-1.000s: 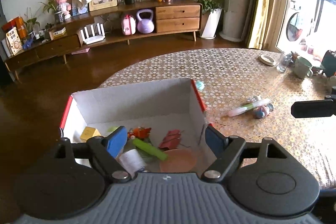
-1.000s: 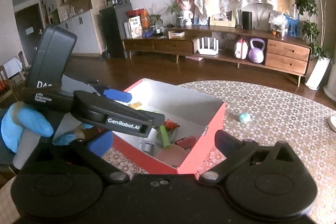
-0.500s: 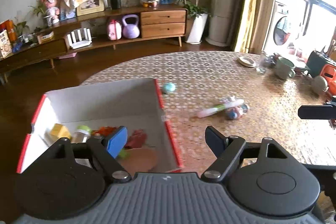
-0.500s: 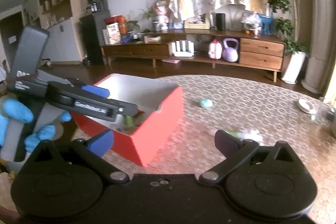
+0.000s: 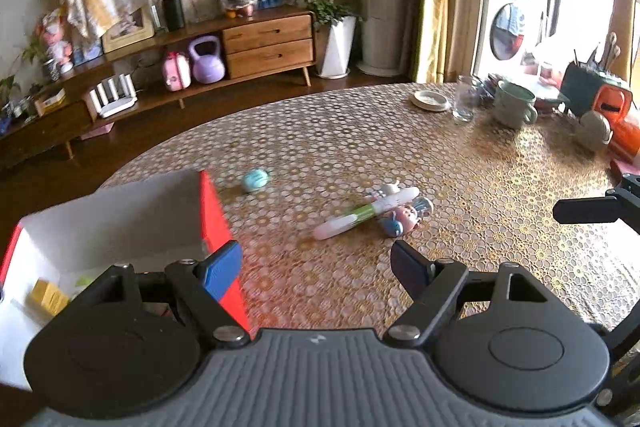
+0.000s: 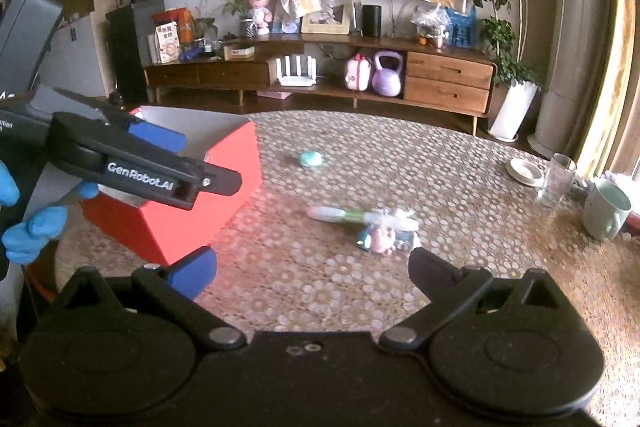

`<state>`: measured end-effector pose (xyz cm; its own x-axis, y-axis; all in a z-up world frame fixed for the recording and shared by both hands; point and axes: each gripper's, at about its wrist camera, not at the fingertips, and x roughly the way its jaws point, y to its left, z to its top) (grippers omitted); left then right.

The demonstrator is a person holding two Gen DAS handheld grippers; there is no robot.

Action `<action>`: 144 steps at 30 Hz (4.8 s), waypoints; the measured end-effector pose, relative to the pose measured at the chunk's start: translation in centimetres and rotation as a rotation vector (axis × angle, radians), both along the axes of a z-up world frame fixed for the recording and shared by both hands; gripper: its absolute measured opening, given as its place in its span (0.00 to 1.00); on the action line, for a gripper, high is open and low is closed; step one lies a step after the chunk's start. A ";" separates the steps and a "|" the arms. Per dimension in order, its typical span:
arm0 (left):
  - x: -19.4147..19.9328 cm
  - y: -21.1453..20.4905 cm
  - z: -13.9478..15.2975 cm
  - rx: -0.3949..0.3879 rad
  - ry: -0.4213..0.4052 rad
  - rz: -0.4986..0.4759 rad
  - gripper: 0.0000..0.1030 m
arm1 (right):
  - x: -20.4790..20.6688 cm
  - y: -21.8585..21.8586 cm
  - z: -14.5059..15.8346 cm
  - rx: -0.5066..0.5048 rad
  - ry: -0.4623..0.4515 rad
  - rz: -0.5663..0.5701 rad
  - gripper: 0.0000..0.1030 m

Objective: Organize rigid objects
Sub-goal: 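Move the left tool to the white-green marker while the right tool approaches the pink pig keychain, then grasp the white-green marker with the left tool while the right tool grasps the pink pig keychain, then lift the marker and pig keychain and carry both over the red box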

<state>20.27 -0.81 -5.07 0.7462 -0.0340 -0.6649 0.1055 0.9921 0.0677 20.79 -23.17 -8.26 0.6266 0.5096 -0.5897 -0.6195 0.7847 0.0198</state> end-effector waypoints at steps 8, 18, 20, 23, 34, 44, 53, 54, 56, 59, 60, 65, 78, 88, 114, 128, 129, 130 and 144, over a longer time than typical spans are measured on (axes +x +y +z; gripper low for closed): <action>5.7 -2.9 -2.1 0.053 0.097 -0.072 0.79 | 2.7 -1.1 -1.6 -0.020 0.015 0.002 0.99; 12.2 -3.3 -5.3 0.086 0.247 -0.075 0.79 | 7.2 -0.7 -4.2 -0.055 0.047 0.001 0.99; 13.2 -3.5 -5.7 0.098 0.259 -0.105 0.79 | 8.1 -0.4 -4.7 -0.062 0.051 0.003 0.99; 14.7 -3.8 -6.4 0.130 0.277 -0.153 0.79 | 9.2 0.2 -5.4 -0.073 0.057 0.004 0.98; 18.2 -3.8 -9.6 0.147 0.320 -0.149 0.79 | 12.6 2.8 -8.5 -0.130 0.077 -0.030 0.96; 19.1 -4.5 -11.1 0.146 0.340 -0.201 0.79 | 14.4 4.1 -10.3 -0.125 0.107 -0.079 0.93; 19.1 -4.2 -11.0 0.082 0.339 -0.237 0.54 | 15.1 4.2 -10.9 -0.108 0.102 -0.134 0.81; 19.0 -4.3 -11.0 0.078 0.339 -0.243 0.52 | 15.2 4.2 -10.9 -0.107 0.101 -0.142 0.77; 18.9 -4.5 -11.0 0.079 0.335 -0.254 0.45 | 15.3 4.0 -11.0 -0.100 0.105 -0.150 0.74; 18.7 -4.6 -11.1 0.084 0.328 -0.264 0.43 | 15.3 4.0 -11.0 -0.098 0.101 -0.150 0.73; 18.6 -4.7 -11.1 0.086 0.326 -0.266 0.43 | 15.2 3.9 -11.0 -0.097 0.101 -0.150 0.73; 18.2 -4.8 -10.8 0.101 0.297 -0.264 0.23 | 15.2 3.4 -10.9 -0.085 0.112 -0.162 0.73; 16.0 -4.6 -9.3 0.047 0.265 -0.205 0.16 | 12.6 1.3 -8.9 -0.059 0.106 -0.158 0.73; 12.3 -3.0 -7.1 -0.054 0.248 -0.112 0.16 | 8.9 0.3 -6.0 -0.048 0.095 -0.146 0.73; -0.2 4.0 1.8 -0.125 0.097 0.002 0.16 | -0.6 6.5 3.4 -0.071 -0.021 -0.007 0.73; -3.6 11.4 3.9 -0.125 0.055 0.102 0.16 | -2.1 13.2 5.0 -0.085 -0.057 0.095 0.73; -3.7 12.1 4.0 -0.124 0.053 0.113 0.16 | -2.1 13.8 5.0 -0.086 -0.058 0.102 0.73; -3.8 12.6 4.1 -0.121 0.052 0.122 0.16 | -2.0 14.2 5.0 -0.089 -0.059 0.107 0.73; -3.2 20.4 2.7 -0.084 0.075 0.248 0.16 | -0.6 21.2 2.3 -0.157 -0.032 0.169 0.73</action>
